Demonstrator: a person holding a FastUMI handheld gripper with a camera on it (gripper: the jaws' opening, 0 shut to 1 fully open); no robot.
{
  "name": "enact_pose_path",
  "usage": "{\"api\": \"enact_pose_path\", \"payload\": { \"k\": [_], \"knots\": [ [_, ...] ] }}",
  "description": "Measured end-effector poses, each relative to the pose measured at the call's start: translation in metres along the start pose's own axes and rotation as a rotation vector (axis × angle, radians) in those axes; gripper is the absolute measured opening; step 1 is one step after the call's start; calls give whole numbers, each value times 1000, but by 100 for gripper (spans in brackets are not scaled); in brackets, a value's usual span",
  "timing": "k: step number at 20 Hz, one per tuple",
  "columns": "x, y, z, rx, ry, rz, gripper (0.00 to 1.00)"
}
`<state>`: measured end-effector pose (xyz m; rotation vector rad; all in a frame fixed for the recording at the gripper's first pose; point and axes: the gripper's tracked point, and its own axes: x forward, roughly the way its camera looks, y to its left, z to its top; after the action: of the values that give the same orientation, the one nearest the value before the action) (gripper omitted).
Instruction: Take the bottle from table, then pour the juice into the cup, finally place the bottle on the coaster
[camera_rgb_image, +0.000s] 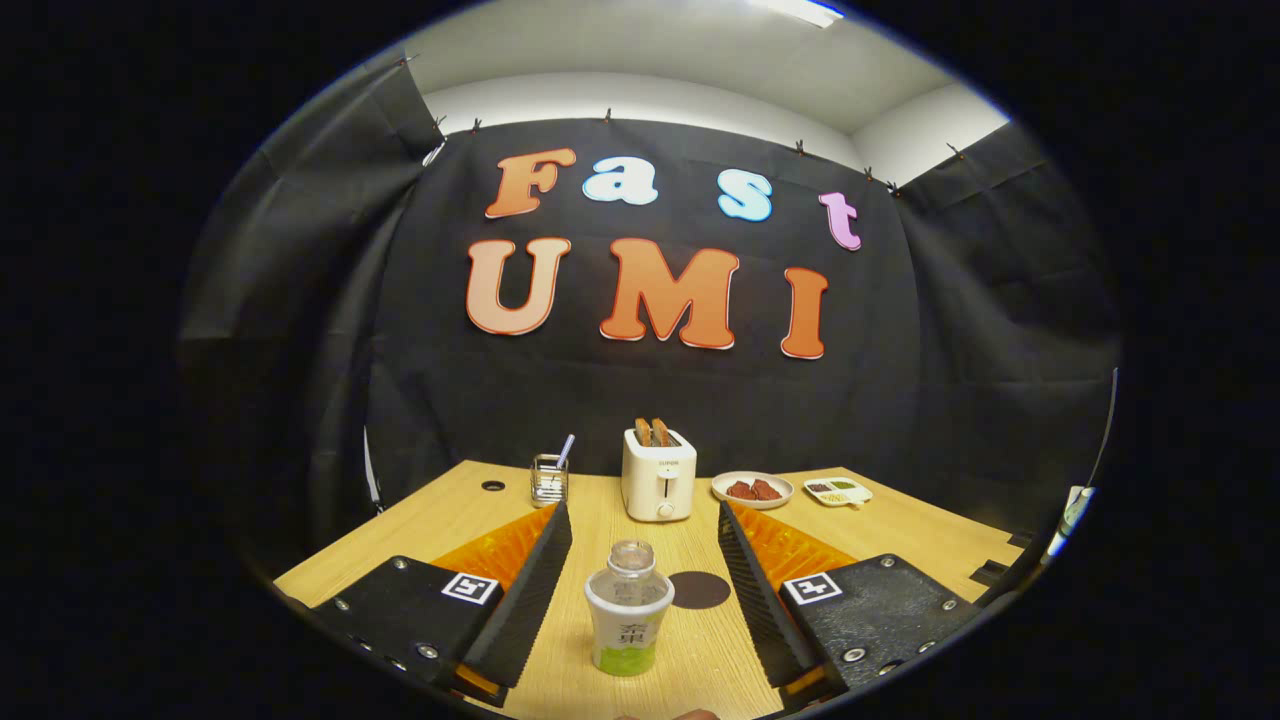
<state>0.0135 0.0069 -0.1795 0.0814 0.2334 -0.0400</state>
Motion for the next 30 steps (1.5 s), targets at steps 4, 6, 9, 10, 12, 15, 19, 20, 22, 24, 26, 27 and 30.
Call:
{"api": "enact_pose_path", "payload": {
  "k": [4,6,9,10,12,15,19,20,22,24,26,27,30],
  "knots": [
    [8,12,-34,-7,69,18,88],
    [14,18,-55,-4,109,29,88],
    [21,17,-78,10,134,17,89],
    [23,17,-87,29,146,15,88],
    [28,17,-108,77,187,22,88],
    [33,23,-133,153,251,52,86],
    [36,22,-153,161,296,47,80],
    [39,25,-159,152,299,58,76],
    [41,26,-157,107,293,58,70],
    [42,25,-159,95,305,51,66],
    [41,28,-158,95,309,65,63],
    [40,31,-156,93,307,80,61],
    [39,37,-155,141,320,122,58]
  ]
}}
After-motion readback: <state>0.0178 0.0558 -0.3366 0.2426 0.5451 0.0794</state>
